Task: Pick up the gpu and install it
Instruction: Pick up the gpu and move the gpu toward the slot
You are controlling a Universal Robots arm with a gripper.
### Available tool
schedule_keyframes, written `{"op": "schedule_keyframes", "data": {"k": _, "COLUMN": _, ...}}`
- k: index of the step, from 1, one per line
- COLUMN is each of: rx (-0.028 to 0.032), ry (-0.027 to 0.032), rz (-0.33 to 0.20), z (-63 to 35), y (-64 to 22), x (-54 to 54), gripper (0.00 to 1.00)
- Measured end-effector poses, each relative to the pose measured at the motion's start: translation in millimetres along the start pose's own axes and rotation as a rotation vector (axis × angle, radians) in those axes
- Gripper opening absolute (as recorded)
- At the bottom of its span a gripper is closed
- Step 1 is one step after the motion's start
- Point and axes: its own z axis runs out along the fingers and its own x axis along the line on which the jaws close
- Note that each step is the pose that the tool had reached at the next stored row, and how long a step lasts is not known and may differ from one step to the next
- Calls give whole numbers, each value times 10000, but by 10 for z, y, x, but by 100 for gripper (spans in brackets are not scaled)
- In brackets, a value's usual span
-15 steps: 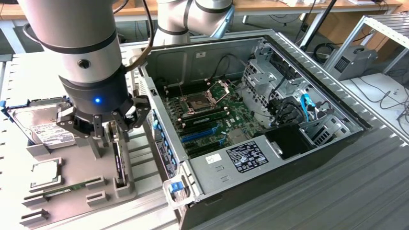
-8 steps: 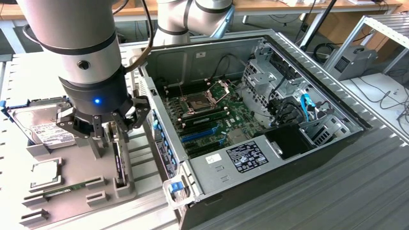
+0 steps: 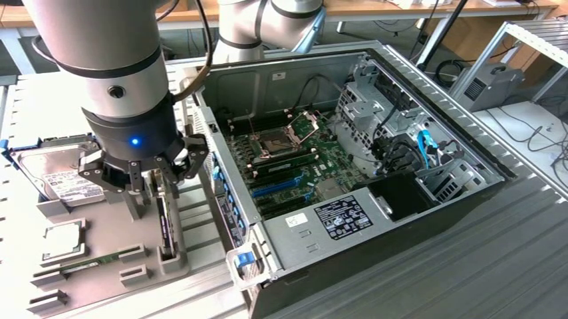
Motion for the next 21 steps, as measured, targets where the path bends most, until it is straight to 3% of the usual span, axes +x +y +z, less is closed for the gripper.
{"op": "schedule_keyframes", "data": {"k": 19, "rx": 0, "ry": 0, "rz": 0, "z": 39, "y": -2, "x": 8, "gripper": 42}}
{"op": "schedule_keyframes", "data": {"k": 21, "rx": 2, "ry": 0, "rz": 0, "z": 114, "y": -5, "x": 21, "gripper": 42}}
